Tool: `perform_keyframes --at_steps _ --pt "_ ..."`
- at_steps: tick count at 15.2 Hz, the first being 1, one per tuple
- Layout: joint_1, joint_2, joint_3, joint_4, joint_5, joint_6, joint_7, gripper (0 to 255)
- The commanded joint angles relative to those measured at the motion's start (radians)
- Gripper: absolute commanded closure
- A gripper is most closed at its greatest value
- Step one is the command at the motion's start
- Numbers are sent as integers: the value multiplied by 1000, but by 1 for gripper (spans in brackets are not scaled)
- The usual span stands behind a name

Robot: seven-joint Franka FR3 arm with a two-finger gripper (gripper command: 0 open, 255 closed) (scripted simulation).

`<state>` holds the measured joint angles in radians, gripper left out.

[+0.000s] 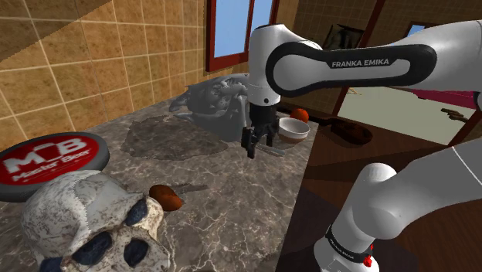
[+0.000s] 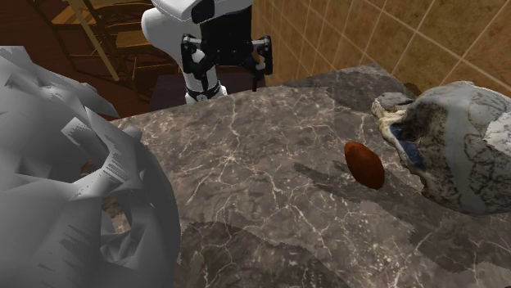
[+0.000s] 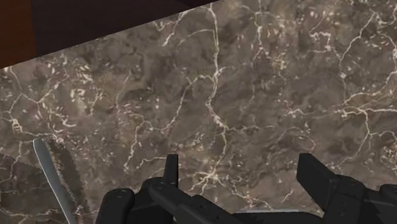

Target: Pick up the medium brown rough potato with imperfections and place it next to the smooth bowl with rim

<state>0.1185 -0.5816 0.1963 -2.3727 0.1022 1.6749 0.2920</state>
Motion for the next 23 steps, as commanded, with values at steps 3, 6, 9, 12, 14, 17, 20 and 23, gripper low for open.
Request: perform_keyframes --at_steps 3,6,9,12,14,17,20,23 --pt "21 97 59 40 41 81 69 0" --pt "35 174 104 78 62 140 122 0" --pt "46 258 148 126 71 196 176 0" --pt "57 347 189 184 67 247 233 0" --pt "65 409 215 228 56 278 272 0" --pt "79 507 250 303 29 318 335 0" --pt "100 610 278 388 -11 349 400 0" --pt "112 653 284 402 -30 383 424 0"
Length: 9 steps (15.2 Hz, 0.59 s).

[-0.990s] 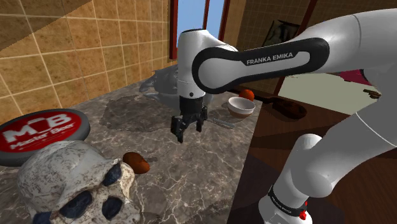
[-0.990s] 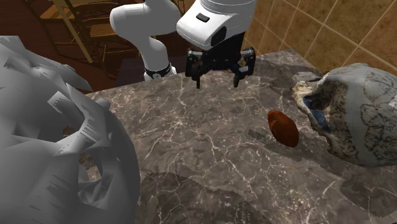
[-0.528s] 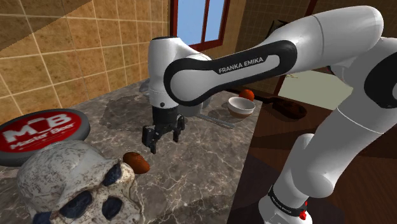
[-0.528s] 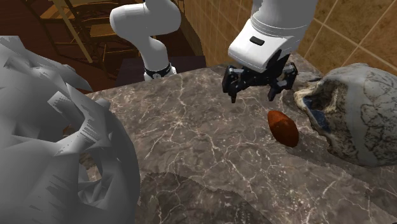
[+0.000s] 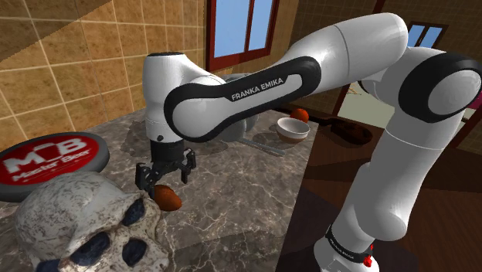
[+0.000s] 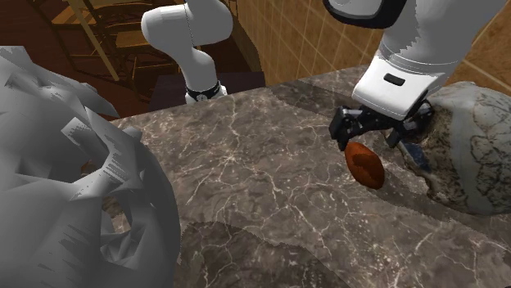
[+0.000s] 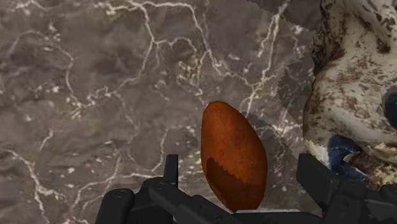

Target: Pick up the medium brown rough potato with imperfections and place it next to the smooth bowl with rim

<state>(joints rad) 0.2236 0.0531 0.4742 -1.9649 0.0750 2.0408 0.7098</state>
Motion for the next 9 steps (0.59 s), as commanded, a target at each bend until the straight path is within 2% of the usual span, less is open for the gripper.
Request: perform_keyframes --at_steps 1,6,9 --pt "8 24 6 -14 -5 30 7 0" --pt "16 49 6 -49 -17 88 16 0" --pt "18 49 3 -49 -16 88 16 0"
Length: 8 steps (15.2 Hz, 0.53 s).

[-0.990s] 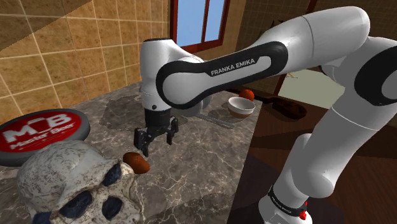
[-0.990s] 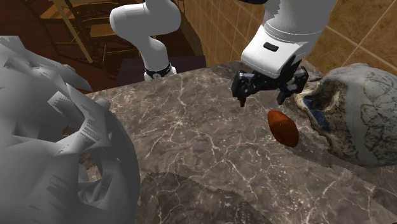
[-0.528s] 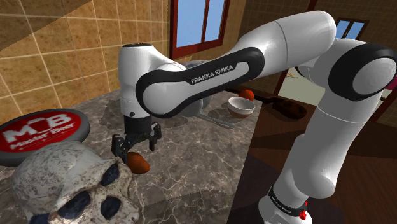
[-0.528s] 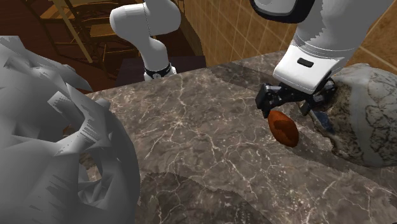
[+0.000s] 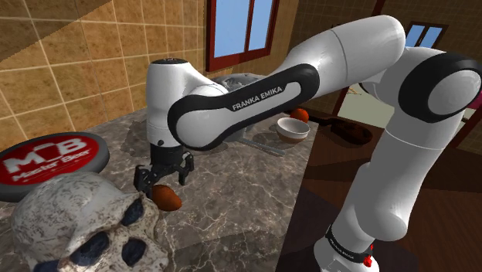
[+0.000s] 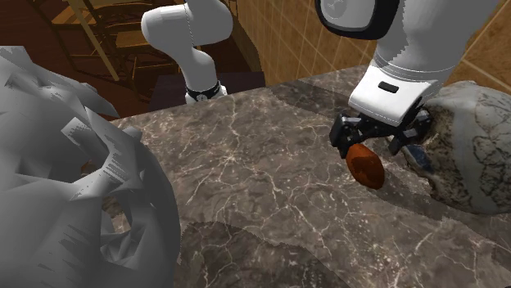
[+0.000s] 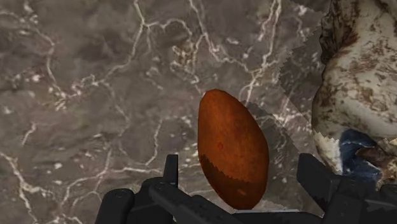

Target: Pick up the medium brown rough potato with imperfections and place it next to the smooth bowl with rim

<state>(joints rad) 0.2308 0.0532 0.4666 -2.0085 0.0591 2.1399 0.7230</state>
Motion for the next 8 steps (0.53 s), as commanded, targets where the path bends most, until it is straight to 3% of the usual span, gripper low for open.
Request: perform_keyframes --at_steps 1,5,6,8 --pt "12 49 10 -5 0 -11 2 0" --pt "15 49 7 -5 0 -11 2 0" --pt "16 38 9 -19 5 -6 3 255" --pt "10 39 4 -9 6 -17 -7 255"
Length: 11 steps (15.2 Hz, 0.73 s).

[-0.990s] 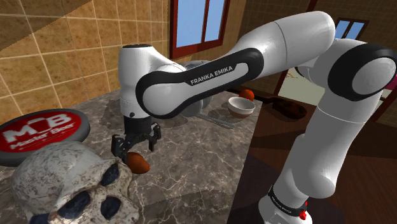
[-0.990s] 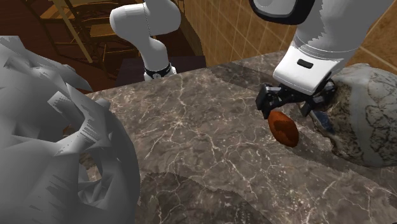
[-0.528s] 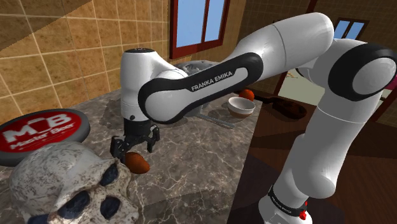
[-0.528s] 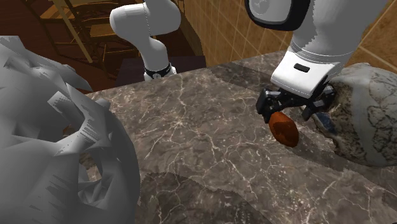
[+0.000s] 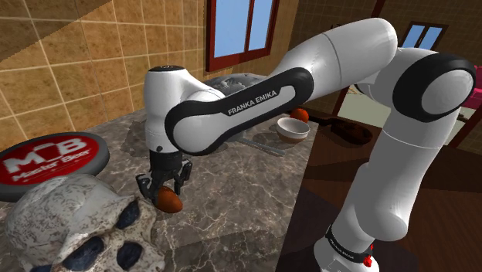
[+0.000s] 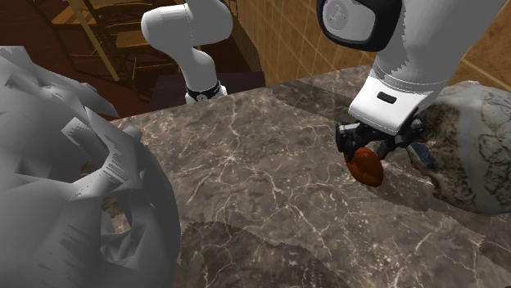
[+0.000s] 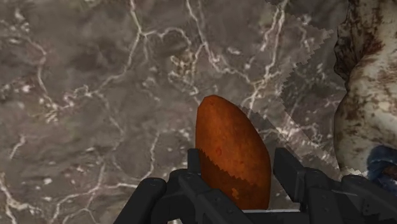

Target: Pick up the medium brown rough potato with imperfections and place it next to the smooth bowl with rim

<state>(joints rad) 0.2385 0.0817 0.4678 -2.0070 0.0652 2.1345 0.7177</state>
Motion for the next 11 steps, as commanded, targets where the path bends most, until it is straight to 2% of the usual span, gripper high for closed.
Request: perform_keyframes --at_steps 1,7,11 --pt "3 9 3 -8 1 -16 -2 255" --pt "7 20 5 -7 -6 -6 7 255" --pt "6 -1 5 25 3 -57 4 255"
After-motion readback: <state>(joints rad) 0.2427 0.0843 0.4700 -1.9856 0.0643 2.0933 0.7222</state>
